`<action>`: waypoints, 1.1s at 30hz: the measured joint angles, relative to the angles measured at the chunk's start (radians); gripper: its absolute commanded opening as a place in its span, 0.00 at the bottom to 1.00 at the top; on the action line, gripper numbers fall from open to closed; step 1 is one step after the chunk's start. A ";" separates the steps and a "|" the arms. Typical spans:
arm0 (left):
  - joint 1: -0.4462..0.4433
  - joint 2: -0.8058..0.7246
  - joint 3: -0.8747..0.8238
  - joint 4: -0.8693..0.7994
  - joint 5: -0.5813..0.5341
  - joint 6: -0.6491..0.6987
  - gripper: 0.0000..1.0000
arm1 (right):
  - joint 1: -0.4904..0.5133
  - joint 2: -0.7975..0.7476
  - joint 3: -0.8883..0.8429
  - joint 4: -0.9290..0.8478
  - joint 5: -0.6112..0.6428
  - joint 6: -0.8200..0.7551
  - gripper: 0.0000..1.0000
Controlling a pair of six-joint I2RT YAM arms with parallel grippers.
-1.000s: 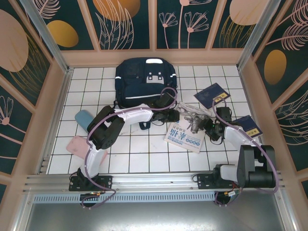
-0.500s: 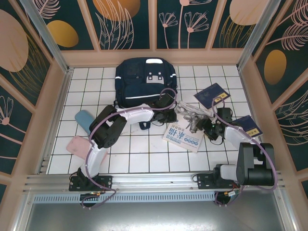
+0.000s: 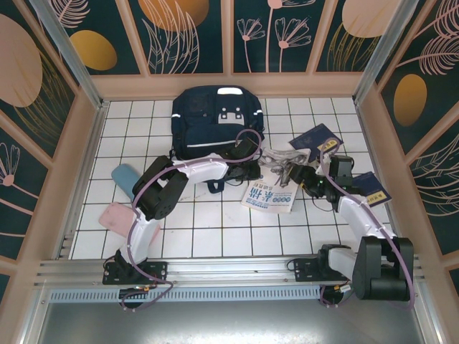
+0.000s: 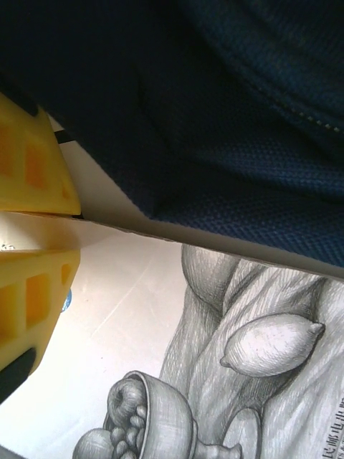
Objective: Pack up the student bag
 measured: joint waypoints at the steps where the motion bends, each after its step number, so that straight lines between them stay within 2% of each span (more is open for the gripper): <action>1: 0.000 0.000 0.000 0.000 0.000 0.000 0.19 | 0.000 0.003 0.000 0.005 -0.003 0.005 0.57; 4: 0.000 0.001 0.000 0.002 0.001 0.000 0.19 | 0.005 0.036 0.000 0.010 -0.005 0.022 0.54; 10: 0.000 0.002 0.000 0.005 0.004 0.000 0.19 | 0.048 0.109 0.000 0.011 0.001 0.061 0.40; 13: 0.000 0.002 0.000 0.006 0.004 0.000 0.19 | 0.061 0.117 0.006 0.005 0.024 0.076 0.30; 16: 0.000 0.002 0.002 0.008 0.010 0.002 0.24 | 0.066 0.117 0.036 -0.026 0.074 0.076 0.15; 18: 0.000 0.002 0.018 -0.002 0.021 0.005 0.32 | 0.070 0.109 0.067 -0.068 0.111 0.075 0.07; 22: -0.003 0.002 0.102 -0.040 0.042 0.024 0.47 | 0.077 0.071 0.129 -0.125 0.177 0.046 0.04; 24: 0.001 -0.003 0.159 -0.043 0.046 0.031 0.59 | 0.077 0.060 0.179 -0.143 0.197 0.028 0.03; 26: 0.012 -0.032 0.181 -0.042 0.046 0.033 0.67 | 0.077 0.060 0.231 -0.149 0.202 0.012 0.03; 29: 0.060 -0.108 0.173 -0.033 0.054 0.035 0.79 | 0.074 0.060 0.306 -0.143 0.176 -0.006 0.03; 32: 0.135 -0.201 0.126 0.001 0.080 0.039 0.98 | 0.069 0.081 0.371 -0.113 0.092 -0.006 0.03; 33: 0.159 -0.232 0.103 0.014 0.090 0.036 0.98 | 0.068 0.096 0.389 -0.090 0.055 -0.002 0.03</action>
